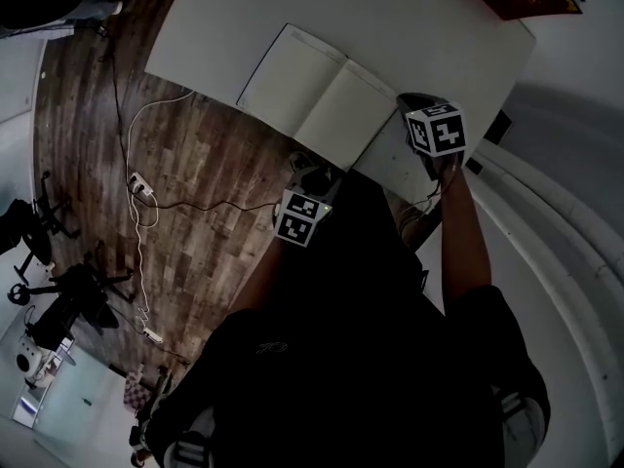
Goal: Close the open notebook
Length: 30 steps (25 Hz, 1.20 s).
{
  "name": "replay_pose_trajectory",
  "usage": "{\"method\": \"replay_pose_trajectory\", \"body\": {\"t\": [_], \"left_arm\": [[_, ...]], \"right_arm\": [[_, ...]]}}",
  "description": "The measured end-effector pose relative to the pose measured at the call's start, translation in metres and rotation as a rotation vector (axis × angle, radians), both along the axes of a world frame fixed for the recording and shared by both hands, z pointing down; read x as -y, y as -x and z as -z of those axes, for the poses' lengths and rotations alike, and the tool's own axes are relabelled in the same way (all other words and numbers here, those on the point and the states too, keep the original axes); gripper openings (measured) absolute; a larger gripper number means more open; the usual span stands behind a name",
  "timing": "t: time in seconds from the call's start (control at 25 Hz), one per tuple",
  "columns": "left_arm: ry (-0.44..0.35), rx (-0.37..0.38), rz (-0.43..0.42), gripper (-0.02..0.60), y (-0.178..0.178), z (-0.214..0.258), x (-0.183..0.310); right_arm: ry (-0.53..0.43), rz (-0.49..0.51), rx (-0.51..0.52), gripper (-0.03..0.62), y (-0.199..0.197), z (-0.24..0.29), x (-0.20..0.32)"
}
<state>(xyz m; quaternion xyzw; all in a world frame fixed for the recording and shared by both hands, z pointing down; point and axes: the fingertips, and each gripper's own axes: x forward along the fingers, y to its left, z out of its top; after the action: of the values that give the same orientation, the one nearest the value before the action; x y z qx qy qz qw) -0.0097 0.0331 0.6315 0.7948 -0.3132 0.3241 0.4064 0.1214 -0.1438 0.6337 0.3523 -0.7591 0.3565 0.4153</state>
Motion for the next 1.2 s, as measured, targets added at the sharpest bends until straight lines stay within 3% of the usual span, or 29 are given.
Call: {"method": "replay_pose_trajectory", "body": {"t": [0.16, 0.36, 0.4, 0.48, 0.64, 1.2], "left_arm": [[0.1, -0.186, 0.115, 0.187, -0.021, -0.009, -0.006], [0.151, -0.367, 0.296, 0.187, -0.026, -0.009, 0.011], [0.155, -0.379, 0.315, 0.184, -0.026, -0.01, 0.013], [0.151, -0.384, 0.334, 0.1, -0.025, -0.011, 0.015], [0.11, -0.381, 0.313, 0.047, -0.022, -0.003, 0.015], [-0.057, -0.446, 0.239, 0.021, -0.026, 0.072, 0.042]], "right_arm": [[-0.041, -0.047, 0.013, 0.035, -0.003, 0.001, 0.0], [-0.133, -0.107, 0.027, 0.035, -0.007, 0.011, 0.001], [-0.156, -0.121, 0.029, 0.035, -0.009, 0.015, 0.001], [-0.193, -0.141, 0.039, 0.035, -0.01, 0.024, -0.002], [-0.23, -0.159, 0.058, 0.035, -0.009, 0.037, -0.01], [-0.356, -0.218, 0.128, 0.035, -0.011, 0.087, -0.015]]}}
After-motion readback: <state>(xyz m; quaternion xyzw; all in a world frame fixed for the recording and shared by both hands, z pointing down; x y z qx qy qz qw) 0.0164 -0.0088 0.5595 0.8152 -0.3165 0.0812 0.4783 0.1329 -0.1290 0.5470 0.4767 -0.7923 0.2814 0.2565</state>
